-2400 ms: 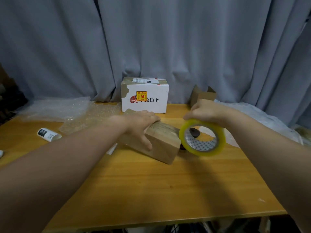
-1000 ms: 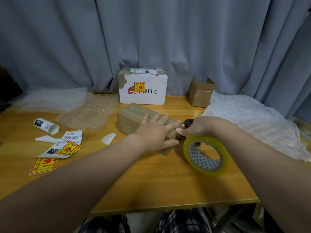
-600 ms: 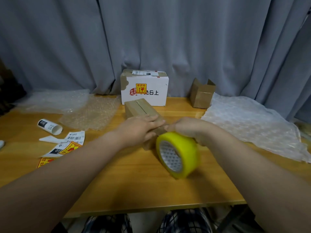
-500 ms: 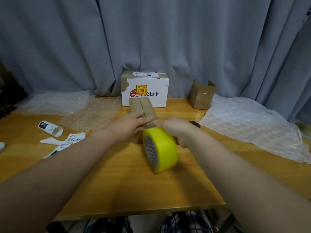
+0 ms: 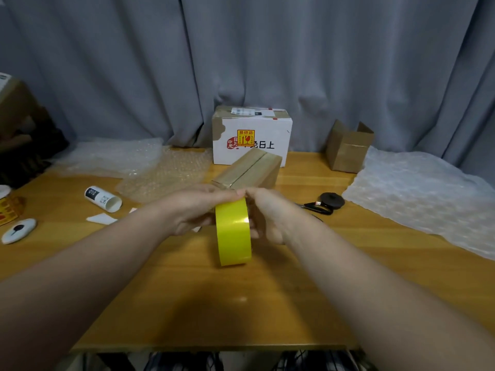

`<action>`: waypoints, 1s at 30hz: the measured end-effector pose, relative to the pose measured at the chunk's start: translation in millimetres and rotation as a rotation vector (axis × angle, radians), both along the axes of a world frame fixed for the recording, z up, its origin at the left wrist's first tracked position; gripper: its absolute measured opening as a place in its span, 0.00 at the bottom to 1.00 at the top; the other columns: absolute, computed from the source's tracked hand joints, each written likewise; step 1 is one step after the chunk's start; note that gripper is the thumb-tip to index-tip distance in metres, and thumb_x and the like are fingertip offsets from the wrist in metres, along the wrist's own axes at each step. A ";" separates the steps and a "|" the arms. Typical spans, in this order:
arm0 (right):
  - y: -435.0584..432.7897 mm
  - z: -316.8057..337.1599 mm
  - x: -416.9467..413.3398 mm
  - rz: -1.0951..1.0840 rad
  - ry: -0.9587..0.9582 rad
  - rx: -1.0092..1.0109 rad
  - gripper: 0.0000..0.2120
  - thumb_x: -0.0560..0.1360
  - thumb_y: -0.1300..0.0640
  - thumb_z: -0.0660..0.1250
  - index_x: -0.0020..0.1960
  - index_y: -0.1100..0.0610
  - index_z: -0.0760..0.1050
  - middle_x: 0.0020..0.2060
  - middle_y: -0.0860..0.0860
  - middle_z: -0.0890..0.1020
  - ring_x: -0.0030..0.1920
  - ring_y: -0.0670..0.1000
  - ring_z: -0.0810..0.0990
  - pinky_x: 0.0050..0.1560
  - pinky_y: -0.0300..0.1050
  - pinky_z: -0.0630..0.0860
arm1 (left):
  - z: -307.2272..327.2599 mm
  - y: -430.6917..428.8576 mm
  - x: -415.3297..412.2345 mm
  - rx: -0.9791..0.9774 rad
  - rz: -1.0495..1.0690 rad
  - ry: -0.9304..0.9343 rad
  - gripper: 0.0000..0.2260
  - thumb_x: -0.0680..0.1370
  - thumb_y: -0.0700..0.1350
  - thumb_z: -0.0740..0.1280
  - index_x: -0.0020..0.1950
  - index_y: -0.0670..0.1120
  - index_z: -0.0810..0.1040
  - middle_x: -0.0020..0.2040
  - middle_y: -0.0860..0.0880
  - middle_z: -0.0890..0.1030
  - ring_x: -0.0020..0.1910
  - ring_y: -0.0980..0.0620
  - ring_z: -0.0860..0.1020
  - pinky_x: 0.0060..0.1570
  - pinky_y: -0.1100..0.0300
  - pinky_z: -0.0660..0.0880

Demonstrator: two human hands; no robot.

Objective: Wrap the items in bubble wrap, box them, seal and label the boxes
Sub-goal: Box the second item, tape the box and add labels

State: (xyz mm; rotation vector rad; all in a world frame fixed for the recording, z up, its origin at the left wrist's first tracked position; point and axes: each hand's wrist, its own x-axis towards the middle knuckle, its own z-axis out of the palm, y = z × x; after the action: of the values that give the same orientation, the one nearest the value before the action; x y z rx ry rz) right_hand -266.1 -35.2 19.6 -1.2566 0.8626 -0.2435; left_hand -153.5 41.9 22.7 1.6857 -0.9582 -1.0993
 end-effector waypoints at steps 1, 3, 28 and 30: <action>-7.2 -0.8 -4.0 0.031 0.030 -0.028 0.14 0.81 0.48 0.56 0.53 0.56 0.75 0.34 0.54 0.79 0.30 0.51 0.77 0.30 0.39 0.76 | 2.4 -1.0 0.6 -0.008 0.032 0.023 0.11 0.76 0.49 0.67 0.53 0.43 0.78 0.38 0.49 0.83 0.35 0.58 0.81 0.33 0.68 0.75; -23.8 -4.8 -9.7 -0.013 0.128 -0.271 0.19 0.82 0.46 0.54 0.56 0.59 0.75 0.31 0.54 0.80 0.29 0.51 0.79 0.30 0.39 0.76 | 5.0 -7.3 8.4 -0.007 0.068 0.076 0.15 0.73 0.47 0.69 0.57 0.42 0.78 0.47 0.46 0.83 0.44 0.53 0.82 0.42 0.65 0.78; -96.3 -11.1 47.0 0.141 0.405 -1.299 0.24 0.83 0.44 0.47 0.51 0.57 0.77 0.54 0.58 0.78 0.57 0.59 0.75 0.59 0.51 0.69 | 7.8 -17.0 38.8 -0.054 0.058 -0.802 0.16 0.74 0.49 0.69 0.62 0.54 0.76 0.53 0.51 0.75 0.48 0.53 0.74 0.45 0.61 0.70; -94.8 -14.4 52.0 0.159 0.467 -1.312 0.25 0.82 0.43 0.46 0.59 0.56 0.76 0.59 0.57 0.78 0.61 0.59 0.74 0.64 0.53 0.67 | 5.4 -19.4 38.4 -0.048 0.048 -0.842 0.17 0.74 0.52 0.70 0.62 0.55 0.75 0.55 0.51 0.76 0.50 0.53 0.74 0.45 0.60 0.72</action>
State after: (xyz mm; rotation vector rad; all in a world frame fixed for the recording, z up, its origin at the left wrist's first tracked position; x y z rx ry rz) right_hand -214.0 -129.9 5.2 -2.6705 1.0000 -0.4214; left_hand -115.1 22.5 28.1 2.1528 -1.4185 -0.2887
